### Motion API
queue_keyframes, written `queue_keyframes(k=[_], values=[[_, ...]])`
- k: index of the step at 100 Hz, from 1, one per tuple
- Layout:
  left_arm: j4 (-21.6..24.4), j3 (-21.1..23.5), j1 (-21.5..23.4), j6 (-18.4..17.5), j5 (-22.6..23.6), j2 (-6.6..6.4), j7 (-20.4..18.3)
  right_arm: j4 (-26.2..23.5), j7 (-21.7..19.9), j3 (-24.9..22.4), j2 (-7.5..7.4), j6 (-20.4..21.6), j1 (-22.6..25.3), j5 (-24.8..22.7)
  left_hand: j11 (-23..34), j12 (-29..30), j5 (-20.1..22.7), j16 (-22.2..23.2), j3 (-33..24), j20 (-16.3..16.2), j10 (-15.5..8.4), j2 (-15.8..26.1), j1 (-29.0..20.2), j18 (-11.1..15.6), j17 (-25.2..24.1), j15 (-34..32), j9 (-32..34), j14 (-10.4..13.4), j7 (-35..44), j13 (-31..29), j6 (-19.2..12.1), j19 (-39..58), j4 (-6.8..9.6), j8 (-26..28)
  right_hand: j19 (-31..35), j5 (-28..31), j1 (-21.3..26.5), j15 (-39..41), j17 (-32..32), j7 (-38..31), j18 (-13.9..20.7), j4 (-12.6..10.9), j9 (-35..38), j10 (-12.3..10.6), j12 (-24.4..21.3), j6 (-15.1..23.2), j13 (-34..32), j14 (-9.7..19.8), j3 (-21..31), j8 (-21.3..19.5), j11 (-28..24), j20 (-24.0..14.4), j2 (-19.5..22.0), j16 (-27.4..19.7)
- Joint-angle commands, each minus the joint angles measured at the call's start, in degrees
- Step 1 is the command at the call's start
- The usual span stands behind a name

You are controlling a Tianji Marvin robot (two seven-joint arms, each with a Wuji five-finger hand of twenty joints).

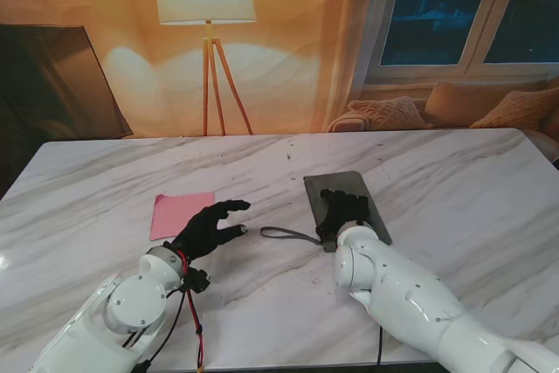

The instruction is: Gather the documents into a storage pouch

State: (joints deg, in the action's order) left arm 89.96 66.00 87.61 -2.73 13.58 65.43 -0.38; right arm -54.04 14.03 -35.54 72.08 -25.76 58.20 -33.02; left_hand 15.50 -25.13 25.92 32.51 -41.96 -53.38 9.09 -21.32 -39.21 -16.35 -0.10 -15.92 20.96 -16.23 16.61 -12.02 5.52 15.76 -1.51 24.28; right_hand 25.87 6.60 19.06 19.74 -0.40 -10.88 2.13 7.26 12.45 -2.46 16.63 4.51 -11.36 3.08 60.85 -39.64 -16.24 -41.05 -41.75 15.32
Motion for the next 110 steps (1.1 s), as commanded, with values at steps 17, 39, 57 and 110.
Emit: queue_keyframes(k=[17, 39, 57, 110], values=[[0.18, -0.06, 0.14, 0.37, -0.30, 0.11, -0.97, 1.42, -2.84, 1.63, 0.80, -0.75, -1.75, 1.33, -0.41, 0.62, 0.38, -0.42, 1.26, -0.61, -0.78, 0.67, 0.62, 0.44, -0.78, 0.50, 1.39, -0.16, -0.65, -1.08, -0.70, -0.88, -0.83, -0.64, -0.35, -1.50, -2.12, 0.32, -1.03, 2.10, -0.96, 1.26, -2.92, 0.14, -0.44, -0.04, 2.36, 1.52, 1.18, -1.22, 2.95, -0.53, -0.77, 0.43], [0.25, -0.06, 0.17, 0.37, -0.86, 0.18, -0.94, 3.72, -2.41, 2.90, 1.73, -1.63, -2.39, 2.20, -0.26, 0.54, 0.56, -0.17, 1.34, -0.84, -0.56, 0.77, 0.56, 0.04, -0.06, 0.02, 1.74, -0.60, -0.56, -1.61, -0.60, -0.48, -0.83, -0.61, 2.87, -0.70, -0.23, 1.19, 4.89, 6.09, -8.78, 1.51, -2.47, -0.18, 0.51, 2.60, -0.46, -2.56, 2.95, -1.52, 3.22, -0.44, -2.40, 0.48], [0.34, 0.02, 0.25, 0.41, -0.92, 0.21, -0.82, 5.06, -2.46, 3.28, 2.15, -1.73, -2.85, 2.93, -0.21, 0.51, 0.64, -0.11, 1.38, -1.01, -0.50, 0.81, 0.56, -0.13, 0.15, -0.15, 1.90, -0.72, -0.50, -1.64, -0.58, -0.32, -0.82, -0.59, 22.48, -0.13, 3.63, 5.07, 9.68, 8.07, -12.78, 2.04, -2.16, 0.78, 0.17, 5.95, -7.46, -6.71, 7.52, -4.35, -0.57, 4.19, -4.36, 1.81], [0.45, 0.16, 0.35, 0.39, -0.74, 0.23, -0.61, 5.16, -1.25, 3.75, 2.55, -2.37, -2.66, 2.42, -0.06, 0.41, 1.05, -0.01, 1.39, -1.53, -0.36, 0.86, 0.48, -0.39, 0.73, -0.61, 2.38, -1.04, -0.28, -1.90, -0.38, 0.03, -0.80, -0.55, 56.35, -0.98, 22.65, 38.28, 37.32, -16.30, -4.52, 7.50, 0.75, 9.21, 3.93, 2.65, -34.48, -6.62, 15.99, 5.79, -23.44, 6.29, -9.88, 11.10]])
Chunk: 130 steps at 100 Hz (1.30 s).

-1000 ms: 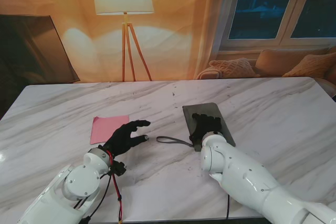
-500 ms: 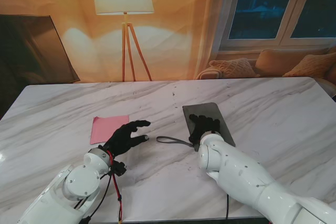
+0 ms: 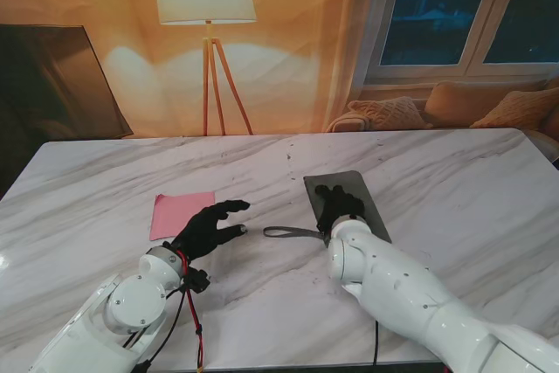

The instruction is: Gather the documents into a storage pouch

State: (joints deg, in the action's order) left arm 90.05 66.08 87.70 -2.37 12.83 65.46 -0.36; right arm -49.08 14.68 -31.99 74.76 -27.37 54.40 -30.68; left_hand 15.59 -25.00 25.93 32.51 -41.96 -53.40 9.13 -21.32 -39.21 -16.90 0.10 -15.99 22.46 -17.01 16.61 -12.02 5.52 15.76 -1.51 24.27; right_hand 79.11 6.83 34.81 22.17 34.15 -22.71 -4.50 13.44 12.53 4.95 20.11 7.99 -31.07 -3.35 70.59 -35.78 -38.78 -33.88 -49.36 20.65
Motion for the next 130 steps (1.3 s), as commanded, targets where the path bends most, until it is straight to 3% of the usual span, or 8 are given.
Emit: queue_keyframes(k=[1, 8, 21, 35, 45, 54, 84, 130], values=[[0.35, 0.07, 0.26, 0.03, 0.00, 0.20, -0.64, 0.09, -1.94, 0.18, -0.16, -0.80, 1.18, 0.06, -0.15, 0.28, 1.07, 0.00, 1.38, -1.52, -0.38, 0.86, 0.48, 0.15, 0.53, -0.56, 0.87, -0.25, -0.27, -1.92, -0.39, 0.03, -0.80, -0.54, 3.39, -0.96, 7.31, 36.33, 3.33, -5.25, 2.28, 1.48, 1.90, 2.26, 0.56, -0.96, -15.29, -0.18, 6.21, 2.15, -1.27, -1.00, -2.49, 5.68], [0.33, 0.03, 0.22, 0.04, -0.07, 0.20, -0.69, -0.89, -2.44, -0.02, -0.47, -1.11, 1.57, -0.12, -0.14, 0.27, 1.11, 0.01, 1.38, -1.59, -0.43, 0.88, 0.45, 0.18, 0.63, -0.60, 0.93, -0.31, -0.27, -1.92, -0.40, 0.08, -0.80, -0.55, 4.23, 3.14, 8.40, 37.77, 6.10, -11.75, 2.71, 2.00, 10.64, 5.05, -0.14, -1.78, -18.70, 0.01, 5.85, 7.42, -0.69, -1.48, -2.96, 3.59], [0.30, -0.01, 0.18, 0.05, -0.19, 0.20, -0.75, -2.05, -1.41, -0.87, -0.66, -1.60, 2.55, -0.82, -0.09, 0.24, 1.24, 0.05, 1.42, -1.71, -0.34, 0.89, 0.49, 0.14, 0.72, -0.76, 1.03, -0.42, -0.23, -2.03, -0.37, 0.14, -0.81, -0.55, 4.98, 9.15, 10.56, 38.15, 11.17, -15.85, 3.37, 1.99, 21.56, 6.83, -0.01, -2.99, -24.17, 0.86, 5.99, 8.94, -1.36, -1.21, -3.57, 1.40], [0.30, -0.02, 0.17, 0.12, -0.31, 0.24, -0.65, -4.01, -0.78, -1.94, -1.39, -2.01, 3.71, -2.35, -0.04, 0.21, 1.45, 0.08, 1.30, -1.83, -0.25, 1.05, 0.25, 0.14, 0.84, -0.87, 1.17, -0.43, -0.13, -2.06, -0.33, 0.19, -0.78, -0.52, 5.62, 15.76, 11.61, 38.80, 14.50, -17.99, 3.66, 1.84, 32.40, 4.12, 0.70, -6.11, -27.40, 0.80, 6.41, 10.40, -3.42, -1.48, -3.58, -0.11], [0.26, -0.04, 0.15, 0.10, -0.32, 0.29, -0.50, -5.06, -0.39, -2.54, -1.85, -2.03, 4.26, -3.39, 0.00, 0.18, 1.48, 0.09, 1.30, -1.91, -0.31, 1.04, 0.34, 0.09, 0.94, -0.93, 1.28, -0.47, -0.11, -2.06, -0.32, 0.24, -0.81, -0.52, 6.05, 25.30, 11.75, 38.22, 16.94, -18.81, 2.50, 1.79, 41.82, 2.32, 0.42, -8.66, -29.97, -0.07, 6.90, 12.03, -2.87, -1.43, -3.71, -0.52], [0.25, -0.08, 0.12, 0.13, -0.40, 0.31, -0.43, -5.34, -0.20, -2.65, -2.10, -1.84, 4.36, -4.08, 0.00, 0.18, 1.43, 0.10, 1.33, -1.98, -0.19, 1.00, 0.34, 0.01, 0.98, -0.99, 1.29, -0.55, -0.13, -2.12, -0.22, 0.25, -0.82, -0.54, 6.62, 33.36, 12.41, 37.70, 18.10, -19.70, 1.73, 1.77, 47.29, 0.80, 3.86, -8.34, -31.28, -0.23, 7.07, 11.94, -2.26, -1.61, -3.83, 0.05], [0.19, -0.15, 0.02, 0.10, -0.35, 0.27, -0.58, -5.98, 2.27, -4.36, -2.19, -0.46, 5.16, -4.89, 0.04, 0.14, 1.58, 0.09, 1.32, -2.13, -0.09, 1.05, 0.36, -0.02, 1.05, -1.08, 1.38, -0.57, -0.05, -2.09, -0.12, 0.25, -0.82, -0.54, 9.09, 47.19, 13.70, 39.94, 18.62, -30.02, 1.27, 1.82, 50.95, -3.06, 9.61, 0.27, -31.50, 0.22, 6.76, 13.42, -5.34, -4.18, -1.10, 2.42], [0.15, -0.23, -0.12, 0.01, -0.31, 0.24, -0.73, -16.59, 0.16, -12.03, -3.71, 0.29, 10.59, -2.60, -0.03, 0.14, 1.62, 0.03, 1.37, -2.27, 0.14, 1.14, 0.22, 0.05, 1.16, -1.08, 1.24, -0.49, -0.06, -1.99, -0.15, 0.24, -0.79, -0.55, 10.36, 49.27, 14.12, 40.66, 18.53, -30.54, 0.62, 1.84, 51.35, -2.87, 10.63, -0.08, -31.13, -0.35, 6.60, 13.70, -5.16, -5.54, -0.04, 3.74]])
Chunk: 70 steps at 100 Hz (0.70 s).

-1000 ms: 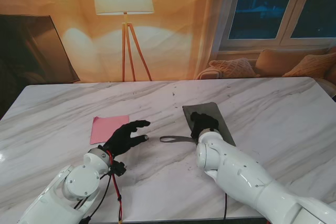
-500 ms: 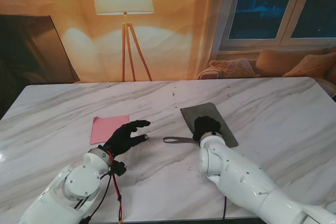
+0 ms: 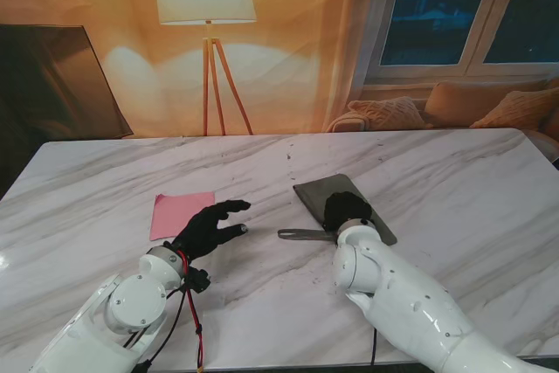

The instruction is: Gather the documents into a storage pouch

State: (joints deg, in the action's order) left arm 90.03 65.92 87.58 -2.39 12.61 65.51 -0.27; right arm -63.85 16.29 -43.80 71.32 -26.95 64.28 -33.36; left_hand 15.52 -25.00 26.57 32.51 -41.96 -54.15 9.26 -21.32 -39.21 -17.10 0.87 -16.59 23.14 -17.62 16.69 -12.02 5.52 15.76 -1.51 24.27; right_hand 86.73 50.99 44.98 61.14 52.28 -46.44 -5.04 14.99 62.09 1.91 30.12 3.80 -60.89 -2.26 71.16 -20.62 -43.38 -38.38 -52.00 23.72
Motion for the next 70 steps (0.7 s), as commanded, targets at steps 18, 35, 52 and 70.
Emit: queue_keyframes(k=[18, 35, 52, 70], values=[[0.56, -0.02, 0.11, 0.47, 0.88, 0.44, 0.62, -6.97, -3.49, -2.90, -1.20, 1.13, 3.17, 0.92, 0.41, -0.03, 1.46, -0.44, 0.62, -0.44, 0.98, 1.45, -0.71, 2.46, -0.52, 0.23, 0.30, 0.96, 0.24, -0.67, 0.52, -0.90, -0.74, -0.44, 3.17, 4.01, 3.93, 1.77, 0.46, -5.76, 1.08, 0.36, 1.37, 1.20, 1.05, 2.94, -1.03, -1.89, 5.83, -1.13, -0.08, -1.41, 3.14, 1.08], [1.00, 0.06, 0.06, 0.24, 1.49, 0.58, 1.59, -11.26, -4.62, -5.16, -1.61, 2.40, 5.47, 2.54, 1.06, -0.14, 1.91, -1.69, -0.67, 2.98, 1.60, 1.24, -1.22, 5.00, -1.56, 1.27, 0.29, 1.97, 0.64, 0.50, 1.05, -3.08, -0.88, -0.55, 3.22, 4.12, 4.03, 1.87, 0.37, -5.49, 1.14, 0.34, 1.34, 1.35, 1.36, 2.59, -0.90, -2.07, 5.80, -1.15, 0.04, -1.49, 3.24, 1.19], [1.61, 0.68, -0.20, -0.26, 2.30, 0.17, 0.42, -16.37, -7.79, -7.13, -2.60, 3.86, 7.92, 4.01, 1.18, 0.09, 1.70, -3.69, -1.39, 6.54, 1.47, 0.98, -1.38, 7.14, -2.68, 2.93, -0.54, 3.36, 0.88, 1.31, 1.33, -4.39, -0.95, -0.71, 3.44, 4.15, 3.91, 1.95, 0.18, -5.26, 0.99, 0.39, 1.35, 1.46, 1.61, 2.53, -0.73, -2.20, 5.71, -1.17, 0.20, -1.67, 3.53, 1.31], [3.04, 1.65, 0.34, -1.37, 4.10, -0.15, 0.32, -21.67, -11.41, -9.07, -3.37, 5.76, 10.50, 7.79, 1.01, 0.35, 1.54, -4.60, -1.83, 8.16, 1.09, 0.53, -1.21, 8.18, -3.18, 3.86, -1.01, 4.32, 0.93, 1.62, 1.35, -5.06, -1.01, -0.79, 3.67, 3.96, 3.96, 2.05, -0.20, -4.88, 0.94, 0.40, 1.10, 1.85, 1.82, 2.05, -0.42, -2.56, 5.56, -1.07, 0.51, -1.88, 3.78, 1.53]])
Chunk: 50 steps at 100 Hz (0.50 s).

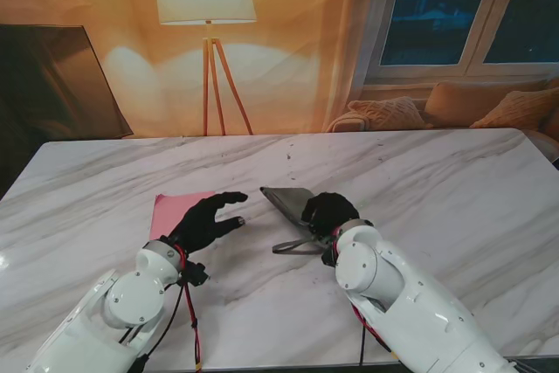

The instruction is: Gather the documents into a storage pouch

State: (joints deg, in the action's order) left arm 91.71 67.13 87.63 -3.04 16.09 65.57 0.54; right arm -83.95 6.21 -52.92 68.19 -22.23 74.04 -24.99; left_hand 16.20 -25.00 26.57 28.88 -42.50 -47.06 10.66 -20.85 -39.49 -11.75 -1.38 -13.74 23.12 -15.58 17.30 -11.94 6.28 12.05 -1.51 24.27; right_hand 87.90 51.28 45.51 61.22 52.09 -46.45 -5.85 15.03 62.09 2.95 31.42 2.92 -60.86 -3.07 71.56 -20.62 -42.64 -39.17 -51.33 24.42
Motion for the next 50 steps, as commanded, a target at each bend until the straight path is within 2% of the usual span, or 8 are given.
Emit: queue_keyframes(k=[1, 26, 40, 50], values=[[1.43, 0.49, 0.30, -0.79, 0.71, -0.23, -0.52, -1.83, -1.50, -0.01, -0.29, 1.19, 0.85, -0.48, 0.32, 0.38, 1.57, -1.04, -1.35, 1.18, -0.34, 0.03, -0.93, 2.87, -0.94, 1.08, -0.99, 2.31, 0.33, 1.52, 0.56, -1.38, -1.01, -0.80, 2.50, 3.65, 3.40, 1.97, -0.01, -4.84, 1.75, 0.35, 1.10, 0.83, 0.53, 2.95, -0.45, -1.73, 5.15, -1.05, -0.23, -1.10, 3.13, 0.83], [2.50, 1.15, -0.26, -1.79, 1.32, -0.58, -1.60, -6.77, -4.12, -0.68, -0.62, 3.10, 2.71, 4.10, -0.65, 1.49, 1.16, -2.70, -2.02, 4.38, -0.83, -0.40, -0.63, 5.36, -2.22, 2.32, -2.53, 3.24, 0.13, 1.74, 0.61, -2.57, -1.21, -1.05, 2.76, 3.59, 3.36, 2.00, 0.25, -4.71, 1.79, 0.32, 1.05, 1.01, 0.89, 2.72, -0.40, -1.85, 4.76, -1.09, 0.09, -1.23, 3.51, 1.06], [2.84, 1.37, -1.58, -2.42, 1.16, -1.13, -4.19, -9.11, -6.02, -0.79, -1.08, 4.47, 3.45, 5.55, -0.66, 1.80, 0.99, -3.29, -2.15, 5.84, -0.69, -0.52, -0.43, 7.00, -2.50, 2.60, -2.62, 3.58, 0.05, 1.78, 0.69, -3.00, -1.29, -1.14, 2.89, 3.56, 3.32, 2.05, 0.40, -4.85, 1.80, 0.32, 1.09, 1.10, 1.11, 2.53, -0.39, -1.84, 4.64, -1.21, 0.14, -1.26, 3.65, 1.14], [3.16, 1.54, -2.54, -2.48, 0.91, -1.54, -6.21, -10.48, -7.31, -0.89, -1.48, 5.65, 3.90, 6.02, -0.65, 1.88, 0.94, -3.47, -2.09, 6.55, -0.65, -0.53, -0.33, 6.71, -3.03, 2.57, -2.54, 3.35, 0.05, 1.67, 0.43, -3.36, -1.32, -1.15, 2.90, 3.42, 3.24, 2.02, 0.49, -4.88, 1.95, 0.34, 0.95, 1.06, 1.22, 2.66, -0.37, -1.65, 4.41, -1.24, 0.30, -1.24, 3.90, 1.17]])
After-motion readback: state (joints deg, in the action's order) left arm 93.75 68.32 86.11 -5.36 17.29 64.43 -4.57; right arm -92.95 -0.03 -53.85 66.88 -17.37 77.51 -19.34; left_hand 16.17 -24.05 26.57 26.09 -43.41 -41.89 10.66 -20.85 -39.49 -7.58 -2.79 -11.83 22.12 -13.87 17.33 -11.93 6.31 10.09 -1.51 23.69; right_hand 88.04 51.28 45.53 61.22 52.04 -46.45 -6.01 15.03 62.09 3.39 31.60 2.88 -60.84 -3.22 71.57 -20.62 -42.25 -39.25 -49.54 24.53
